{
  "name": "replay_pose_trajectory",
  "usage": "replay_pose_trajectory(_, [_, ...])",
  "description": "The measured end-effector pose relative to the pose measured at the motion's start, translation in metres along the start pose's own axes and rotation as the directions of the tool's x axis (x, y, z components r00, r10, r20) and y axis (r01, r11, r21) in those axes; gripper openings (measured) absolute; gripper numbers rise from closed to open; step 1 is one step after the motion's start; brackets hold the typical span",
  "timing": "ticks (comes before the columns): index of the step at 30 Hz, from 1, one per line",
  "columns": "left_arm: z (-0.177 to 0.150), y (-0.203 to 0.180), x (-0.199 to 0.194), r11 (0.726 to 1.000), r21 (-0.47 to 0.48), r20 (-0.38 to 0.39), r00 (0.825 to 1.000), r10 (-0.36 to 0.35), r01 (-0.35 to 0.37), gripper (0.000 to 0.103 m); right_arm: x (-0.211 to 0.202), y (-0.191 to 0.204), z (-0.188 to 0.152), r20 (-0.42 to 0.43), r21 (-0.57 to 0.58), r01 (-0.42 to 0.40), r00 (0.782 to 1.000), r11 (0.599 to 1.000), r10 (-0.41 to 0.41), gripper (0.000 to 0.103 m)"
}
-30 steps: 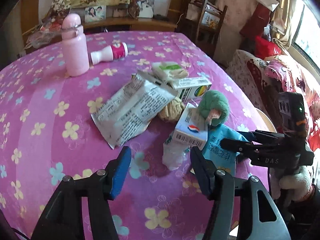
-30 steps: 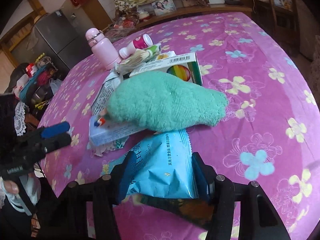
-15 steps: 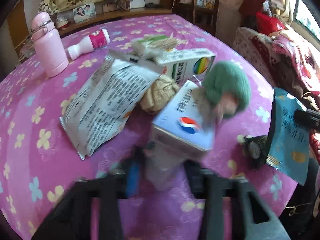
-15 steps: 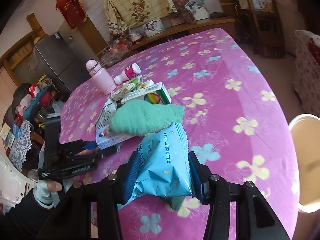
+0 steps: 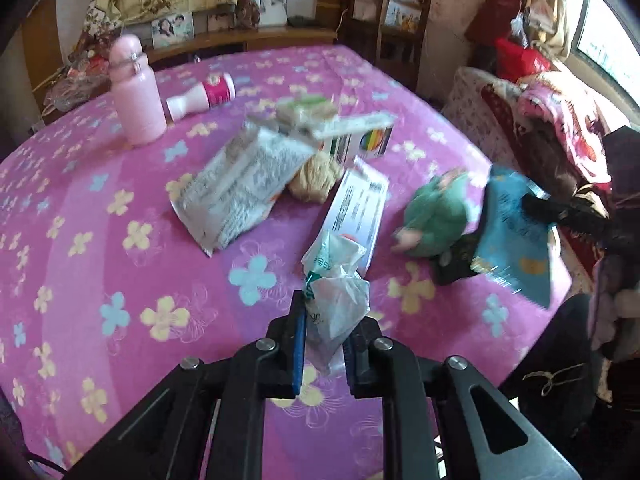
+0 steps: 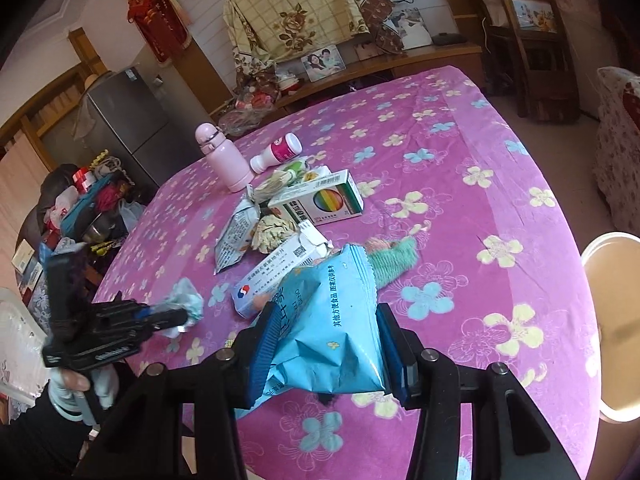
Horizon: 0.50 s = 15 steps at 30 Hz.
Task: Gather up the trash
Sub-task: 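Carry wrapper and bag to the cream bin and open both tools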
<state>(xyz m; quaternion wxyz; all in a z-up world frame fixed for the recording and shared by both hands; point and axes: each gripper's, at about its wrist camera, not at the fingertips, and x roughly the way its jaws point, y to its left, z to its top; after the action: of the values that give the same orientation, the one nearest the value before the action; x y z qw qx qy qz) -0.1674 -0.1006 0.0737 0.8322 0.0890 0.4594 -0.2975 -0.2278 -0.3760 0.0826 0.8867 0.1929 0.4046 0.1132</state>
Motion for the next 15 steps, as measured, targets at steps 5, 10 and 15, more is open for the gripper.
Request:
replay_pose_trajectory(5, [0.014,-0.024,-0.011,1.000,0.030,0.052,0.999,-0.011,0.009,0.017,-0.009,0.001,0.002,0.022,-0.002,0.004,1.000,1.000,-0.004,0.051])
replay_pose_trajectory(10, [0.029,-0.052,-0.004,0.998,0.053,0.064,0.997,-0.031,0.028,0.017,-0.023,-0.002,0.004,0.044,-0.009,0.024,0.999,1.000,-0.023,0.051])
replay_pose_trajectory(15, [0.040,-0.081,0.004,0.996,0.083,0.076,0.996,-0.045,0.038,0.017,-0.035,-0.012,0.008,0.068,0.005,0.043,0.997,0.999,-0.044,0.051])
